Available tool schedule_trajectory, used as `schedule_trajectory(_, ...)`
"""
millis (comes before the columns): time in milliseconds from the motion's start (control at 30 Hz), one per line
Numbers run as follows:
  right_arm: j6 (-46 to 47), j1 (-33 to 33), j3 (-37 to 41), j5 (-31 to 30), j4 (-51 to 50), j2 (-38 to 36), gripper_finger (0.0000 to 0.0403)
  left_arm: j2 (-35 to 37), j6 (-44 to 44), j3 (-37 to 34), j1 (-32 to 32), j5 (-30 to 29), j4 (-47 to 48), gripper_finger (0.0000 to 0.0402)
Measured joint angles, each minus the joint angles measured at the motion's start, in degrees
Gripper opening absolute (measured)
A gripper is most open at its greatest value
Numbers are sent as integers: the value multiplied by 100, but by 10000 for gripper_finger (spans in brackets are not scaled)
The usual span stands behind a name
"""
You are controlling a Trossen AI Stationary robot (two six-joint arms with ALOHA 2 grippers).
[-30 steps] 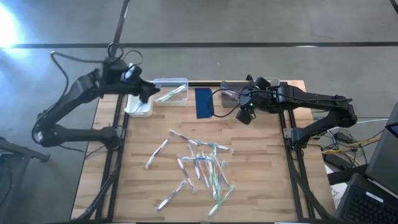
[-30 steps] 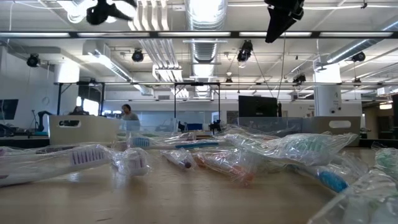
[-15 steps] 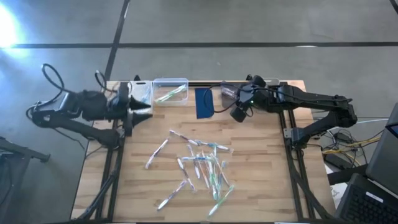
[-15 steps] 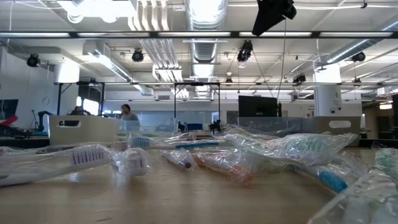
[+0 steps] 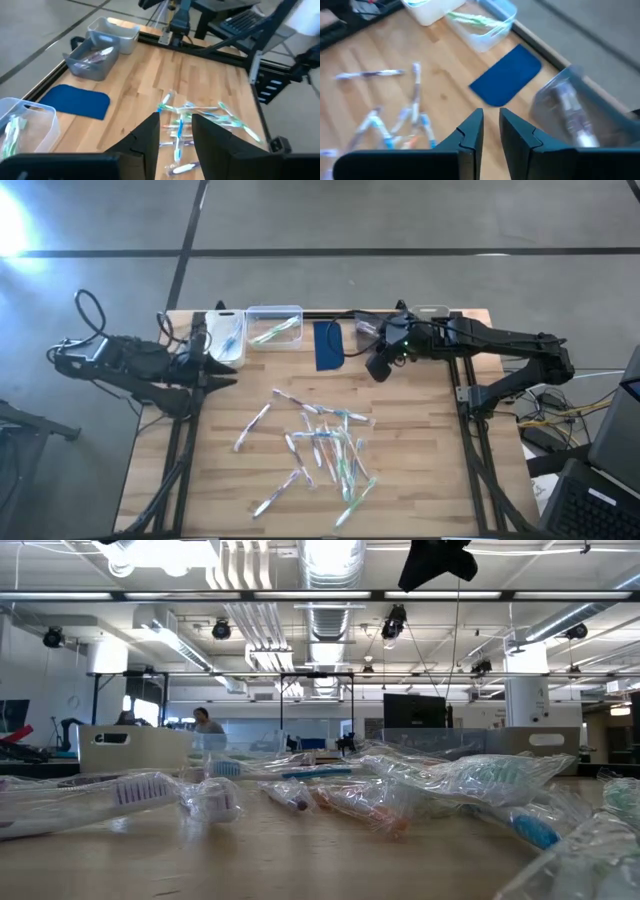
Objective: Pick & Place Toothbrushes
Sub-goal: Put the orange toothbrush into the gray bin
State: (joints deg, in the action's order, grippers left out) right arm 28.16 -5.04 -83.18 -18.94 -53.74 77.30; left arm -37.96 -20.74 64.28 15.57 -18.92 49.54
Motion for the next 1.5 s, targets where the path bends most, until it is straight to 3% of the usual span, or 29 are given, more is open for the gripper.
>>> schedule_trajectory(500,3207,1619,2,-170,-612,1058,27,885,1194,-618,-2,485,152,94)
schedule_trajectory(667,4144,1970,2,383,-966,1405,36,1017,992,-666,-2,475,690,94)
schedule_trajectory(933,4306,2209,2,870,-1073,1952,65,1018,536,-852,-7,462,1400,94)
schedule_trajectory(1067,4302,2305,2,875,-1051,2193,85,1107,1427,-1039,1,848,1468,94)
schedule_trajectory(1500,4499,2617,-2,1051,-681,2368,161,2317,1588,-1864,0,826,1217,94)
